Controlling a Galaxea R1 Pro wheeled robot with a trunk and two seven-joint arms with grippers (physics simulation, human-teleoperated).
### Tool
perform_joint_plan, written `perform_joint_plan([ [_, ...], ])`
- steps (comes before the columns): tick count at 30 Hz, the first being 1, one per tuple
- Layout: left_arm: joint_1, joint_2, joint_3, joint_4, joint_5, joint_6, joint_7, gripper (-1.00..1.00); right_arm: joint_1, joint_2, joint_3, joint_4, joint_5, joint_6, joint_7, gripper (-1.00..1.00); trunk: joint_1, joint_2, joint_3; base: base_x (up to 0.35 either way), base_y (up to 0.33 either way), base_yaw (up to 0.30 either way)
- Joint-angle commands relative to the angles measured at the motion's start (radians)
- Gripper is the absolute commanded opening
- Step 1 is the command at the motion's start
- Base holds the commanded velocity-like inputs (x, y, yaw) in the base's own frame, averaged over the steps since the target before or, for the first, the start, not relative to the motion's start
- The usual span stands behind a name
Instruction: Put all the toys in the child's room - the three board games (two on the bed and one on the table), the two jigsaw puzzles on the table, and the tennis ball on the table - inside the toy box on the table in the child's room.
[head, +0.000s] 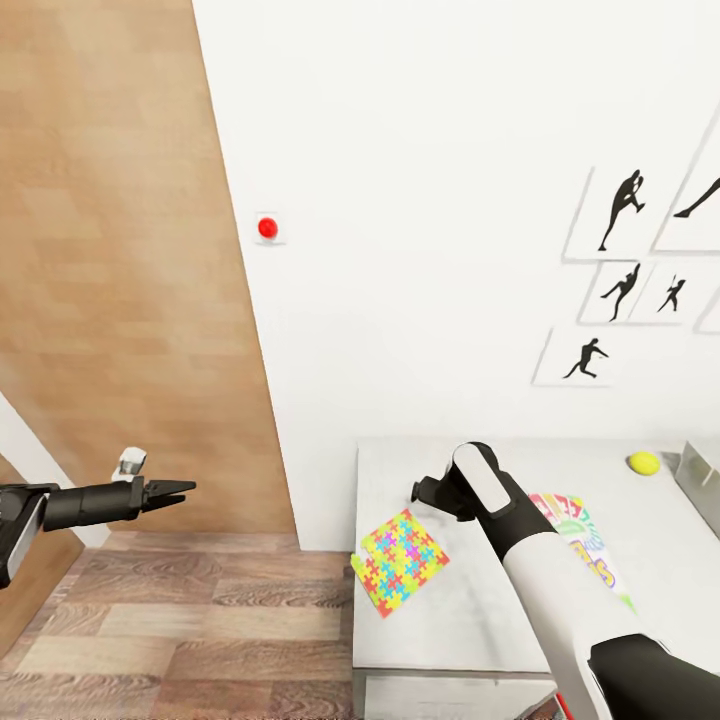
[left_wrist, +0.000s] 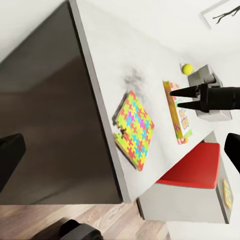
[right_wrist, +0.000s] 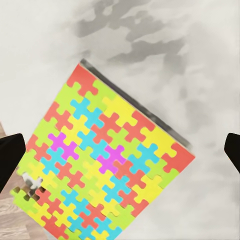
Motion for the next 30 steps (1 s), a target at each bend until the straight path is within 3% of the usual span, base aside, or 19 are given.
perform_joint_plan([
  [1,-0.001,-0.001,0.000,0.000,0.002,0.011,-0.002,1.00,-0.001,0.000,0.002,-0.001,-0.010,0.001,-0.010,1.00,0.001,-0.002,-0.004,0.000,0.000,0.000],
  [30,-0.001,-0.012,0.000,0.000,0.000,0.011,0.001,1.00,0.000,-0.001,0.002,-0.001,-0.010,-0.002,-0.010,1.00,0.001,-0.002,-0.051,0.000,0.000,0.000],
])
